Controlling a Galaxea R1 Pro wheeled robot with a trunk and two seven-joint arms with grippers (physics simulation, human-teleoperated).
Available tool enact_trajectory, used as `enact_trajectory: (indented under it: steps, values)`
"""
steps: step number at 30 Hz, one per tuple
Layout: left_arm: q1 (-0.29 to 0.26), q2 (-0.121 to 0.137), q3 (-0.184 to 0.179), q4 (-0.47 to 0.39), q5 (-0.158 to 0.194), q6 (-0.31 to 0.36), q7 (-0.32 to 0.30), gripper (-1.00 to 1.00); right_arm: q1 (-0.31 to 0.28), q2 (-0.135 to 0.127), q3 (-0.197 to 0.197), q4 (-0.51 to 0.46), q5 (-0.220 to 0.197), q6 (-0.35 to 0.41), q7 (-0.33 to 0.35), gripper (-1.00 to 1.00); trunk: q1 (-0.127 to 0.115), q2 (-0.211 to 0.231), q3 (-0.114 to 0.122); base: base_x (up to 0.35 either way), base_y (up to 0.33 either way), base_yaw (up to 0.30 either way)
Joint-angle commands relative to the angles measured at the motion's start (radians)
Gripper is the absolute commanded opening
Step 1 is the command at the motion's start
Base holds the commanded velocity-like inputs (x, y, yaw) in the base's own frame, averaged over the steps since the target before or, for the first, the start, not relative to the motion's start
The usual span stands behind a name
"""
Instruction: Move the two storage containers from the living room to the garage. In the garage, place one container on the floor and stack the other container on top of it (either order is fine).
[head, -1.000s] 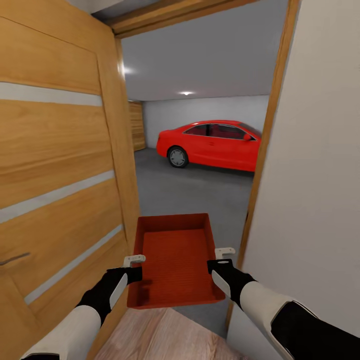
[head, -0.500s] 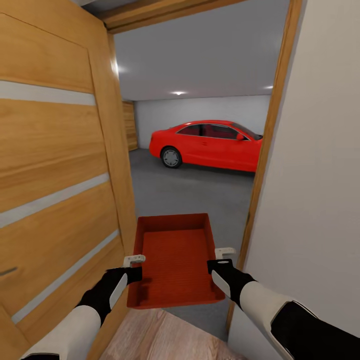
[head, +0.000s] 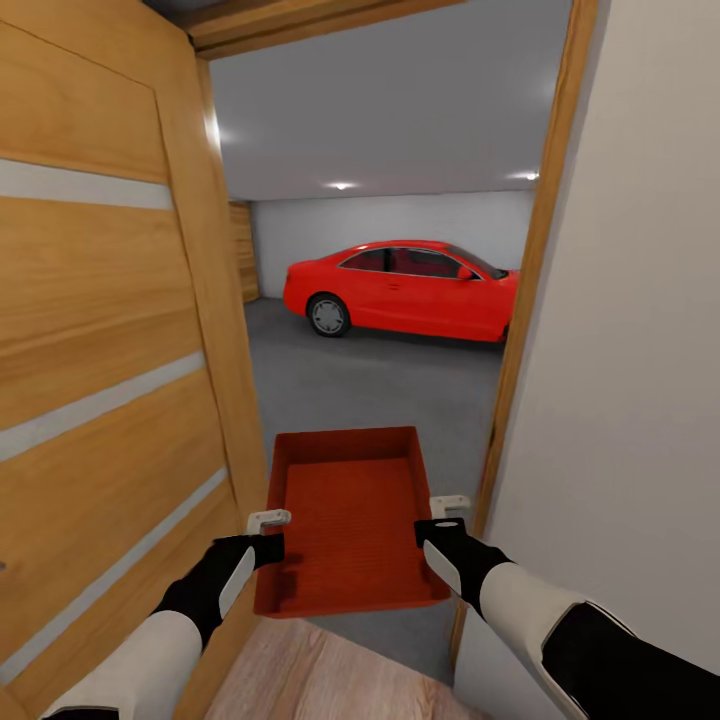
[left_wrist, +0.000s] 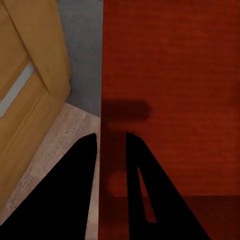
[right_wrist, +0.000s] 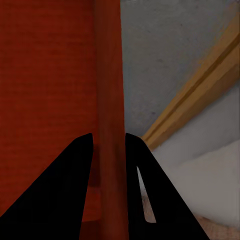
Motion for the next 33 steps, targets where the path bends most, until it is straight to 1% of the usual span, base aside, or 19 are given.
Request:
enact_trajectory:
  steps: [1, 4, 7, 21, 33]
  values:
    - [0.0, -0.001, 0.006, -0.001, -0.02, 0.007, 0.043, -1.0, 0.0, 0.004, 0.023, -0.005, -0.014, 0.005, -0.005, -1.0, 0.001, -0.001, 0.0, 0.177, 0.248, -0.001]
    - [0.0, -0.001, 0.005, -0.001, -0.02, 0.007, 0.043, -1.0, 0.0, 0.003, 0.023, -0.005, -0.014, 0.005, -0.005, -1.0, 0.001, -0.001, 0.0, 0.124, 0.159, -0.007]
    - [0.0, -0.001, 0.005, -0.001, -0.021, 0.007, 0.043, -1.0, 0.0, 0.004, 0.023, -0.005, -0.014, 0.005, -0.006, -1.0, 0.001, -0.001, 0.0, 0.026, 0.032, -0.16]
    - [0.0, -0.002, 0.004, -0.001, -0.02, 0.007, 0.043, -1.0, 0.0, 0.004, 0.023, -0.005, -0.014, 0.005, -0.006, -1.0, 0.001, -0.001, 0.0, 0.007, 0.008, -0.259]
    - [0.0, -0.002, 0.004, -0.001, -0.02, 0.007, 0.042, -1.0, 0.0, 0.004, 0.023, -0.005, -0.014, 0.005, -0.005, -1.0, 0.001, -0.001, 0.0, 0.152, 0.196, -0.02]
